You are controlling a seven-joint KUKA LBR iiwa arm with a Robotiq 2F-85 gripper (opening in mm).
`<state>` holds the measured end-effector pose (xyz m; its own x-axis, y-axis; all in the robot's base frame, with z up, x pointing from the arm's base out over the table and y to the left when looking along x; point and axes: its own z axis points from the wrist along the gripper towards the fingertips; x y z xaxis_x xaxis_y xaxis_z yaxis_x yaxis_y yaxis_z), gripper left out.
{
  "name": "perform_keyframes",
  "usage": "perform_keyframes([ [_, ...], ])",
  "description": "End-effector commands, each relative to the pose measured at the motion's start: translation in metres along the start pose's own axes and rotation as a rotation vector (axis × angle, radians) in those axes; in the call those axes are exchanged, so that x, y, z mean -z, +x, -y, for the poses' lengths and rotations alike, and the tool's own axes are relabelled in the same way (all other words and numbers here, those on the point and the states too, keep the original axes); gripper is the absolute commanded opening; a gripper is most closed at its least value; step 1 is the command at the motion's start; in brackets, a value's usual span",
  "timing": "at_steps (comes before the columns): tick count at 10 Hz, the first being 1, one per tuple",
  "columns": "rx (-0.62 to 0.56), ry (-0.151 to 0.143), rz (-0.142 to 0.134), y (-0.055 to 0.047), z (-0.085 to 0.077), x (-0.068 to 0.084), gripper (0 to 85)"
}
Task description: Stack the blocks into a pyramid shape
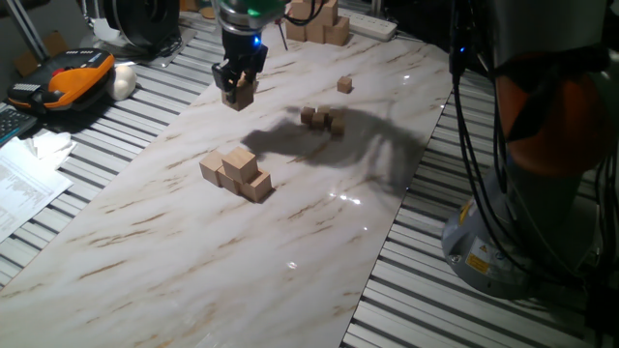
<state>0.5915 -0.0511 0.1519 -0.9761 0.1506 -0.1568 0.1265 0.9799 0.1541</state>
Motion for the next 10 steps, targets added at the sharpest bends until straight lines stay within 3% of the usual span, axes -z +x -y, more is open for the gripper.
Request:
perform_keyframes([
  [1,0.136,-0.022,-0.023,0.000,0.000,0.000,0.0],
  [3,0.083,-0.010,-0.023,-0.001,-0.006,-0.001,0.0],
  [7,0.003,0.009,-0.032,-0.001,-0.047,0.007,0.0],
  [10,-0.030,0.023,-0.028,0.005,-0.082,-0.001,0.0],
])
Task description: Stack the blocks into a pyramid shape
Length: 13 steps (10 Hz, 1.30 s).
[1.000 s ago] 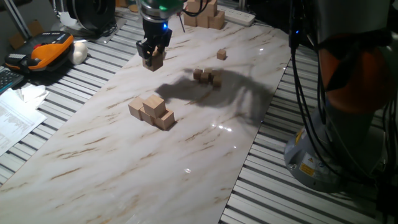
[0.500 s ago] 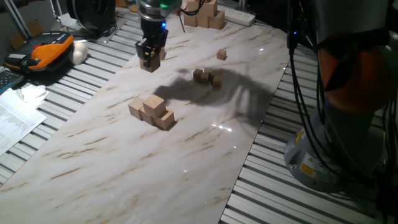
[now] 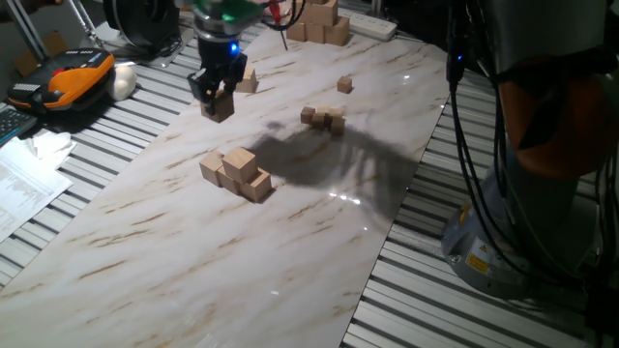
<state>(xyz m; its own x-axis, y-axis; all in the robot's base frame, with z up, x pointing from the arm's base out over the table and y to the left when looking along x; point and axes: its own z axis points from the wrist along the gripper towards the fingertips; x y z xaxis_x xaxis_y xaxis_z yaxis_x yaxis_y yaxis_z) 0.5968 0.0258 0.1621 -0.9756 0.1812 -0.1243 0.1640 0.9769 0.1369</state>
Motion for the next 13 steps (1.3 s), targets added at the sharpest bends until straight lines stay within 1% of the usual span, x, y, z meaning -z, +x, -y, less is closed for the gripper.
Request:
perform_keyframes([
  [1,-0.008,-0.001,-0.002,0.005,-0.016,-0.003,0.0],
  [2,-0.013,0.008,-0.002,0.010,-0.026,-0.008,0.0],
  [3,-0.020,0.002,0.001,0.015,-0.033,-0.016,0.0],
  [4,-0.021,0.007,0.012,0.021,-0.041,-0.026,0.0],
  [6,-0.019,0.003,0.019,0.027,-0.048,-0.040,0.0],
  [7,-0.014,0.002,0.022,0.027,-0.048,-0.044,0.0],
  [9,0.006,0.009,0.024,0.028,-0.043,-0.048,0.0],
  [11,0.011,0.011,0.025,0.031,-0.041,-0.051,0.0],
  [12,0.020,0.024,0.028,0.033,-0.040,-0.054,0.0],
  [13,0.027,0.020,0.027,0.035,-0.038,-0.057,0.0],
])
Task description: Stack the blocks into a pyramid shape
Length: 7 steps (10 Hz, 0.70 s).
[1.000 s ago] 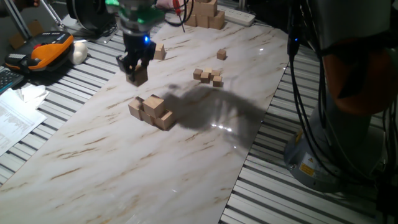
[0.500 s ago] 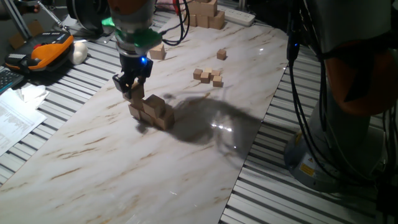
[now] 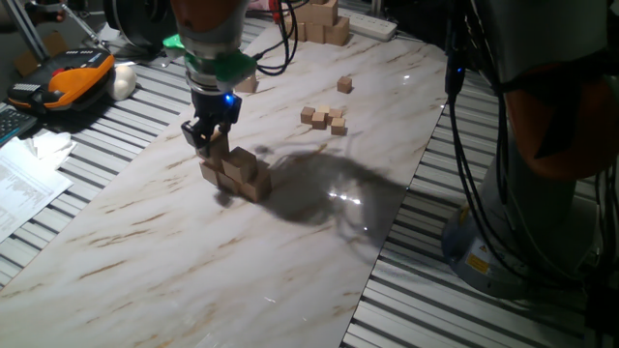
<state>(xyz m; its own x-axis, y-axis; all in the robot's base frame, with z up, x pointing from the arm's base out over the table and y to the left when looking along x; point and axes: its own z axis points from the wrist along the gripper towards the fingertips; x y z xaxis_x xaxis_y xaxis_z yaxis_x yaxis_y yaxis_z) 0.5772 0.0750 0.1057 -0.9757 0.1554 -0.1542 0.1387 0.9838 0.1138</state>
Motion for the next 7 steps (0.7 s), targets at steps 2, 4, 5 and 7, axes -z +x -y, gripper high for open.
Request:
perform_keyframes([
  [2,0.009,-0.002,-0.004,0.0011,0.0036,-0.0045,0.0],
  [4,0.010,0.003,-0.009,0.0039,0.0032,-0.0065,0.0],
  [5,0.010,0.003,-0.009,0.0057,0.0022,-0.0073,0.0],
  [7,0.016,0.008,-0.012,0.0097,0.0010,-0.0095,0.0],
])
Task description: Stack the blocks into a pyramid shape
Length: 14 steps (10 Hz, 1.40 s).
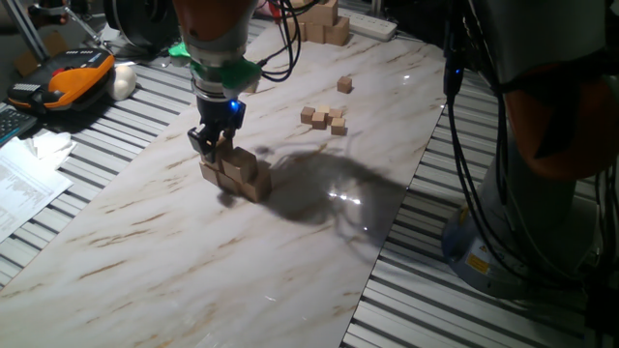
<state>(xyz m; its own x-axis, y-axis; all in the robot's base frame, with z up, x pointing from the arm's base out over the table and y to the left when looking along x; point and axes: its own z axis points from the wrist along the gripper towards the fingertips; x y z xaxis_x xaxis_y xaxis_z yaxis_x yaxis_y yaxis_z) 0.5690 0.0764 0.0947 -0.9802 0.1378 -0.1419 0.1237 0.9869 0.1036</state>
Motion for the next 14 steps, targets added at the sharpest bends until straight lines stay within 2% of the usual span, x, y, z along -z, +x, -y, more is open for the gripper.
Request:
perform_keyframes([
  [1,0.003,0.000,-0.004,0.0007,0.0006,-0.0007,0.0],
  [5,0.006,0.002,-0.005,0.0062,0.0028,-0.0038,0.0],
  [6,0.002,-0.002,-0.016,0.0061,0.0033,-0.0039,0.0],
  [7,-0.004,0.000,-0.015,0.0062,0.0033,-0.0038,0.0],
  [8,-0.021,0.003,-0.001,0.0064,0.0031,-0.0038,17.0],
  [10,-0.064,0.025,0.006,0.0064,0.0012,-0.0022,17.0],
  [11,-0.078,0.039,0.013,0.0063,0.0007,-0.0020,34.0],
  [13,-0.084,0.050,0.025,0.0063,0.0009,-0.0022,34.0],
  [14,-0.085,0.050,0.028,0.0064,0.0009,-0.0022,51.0],
])
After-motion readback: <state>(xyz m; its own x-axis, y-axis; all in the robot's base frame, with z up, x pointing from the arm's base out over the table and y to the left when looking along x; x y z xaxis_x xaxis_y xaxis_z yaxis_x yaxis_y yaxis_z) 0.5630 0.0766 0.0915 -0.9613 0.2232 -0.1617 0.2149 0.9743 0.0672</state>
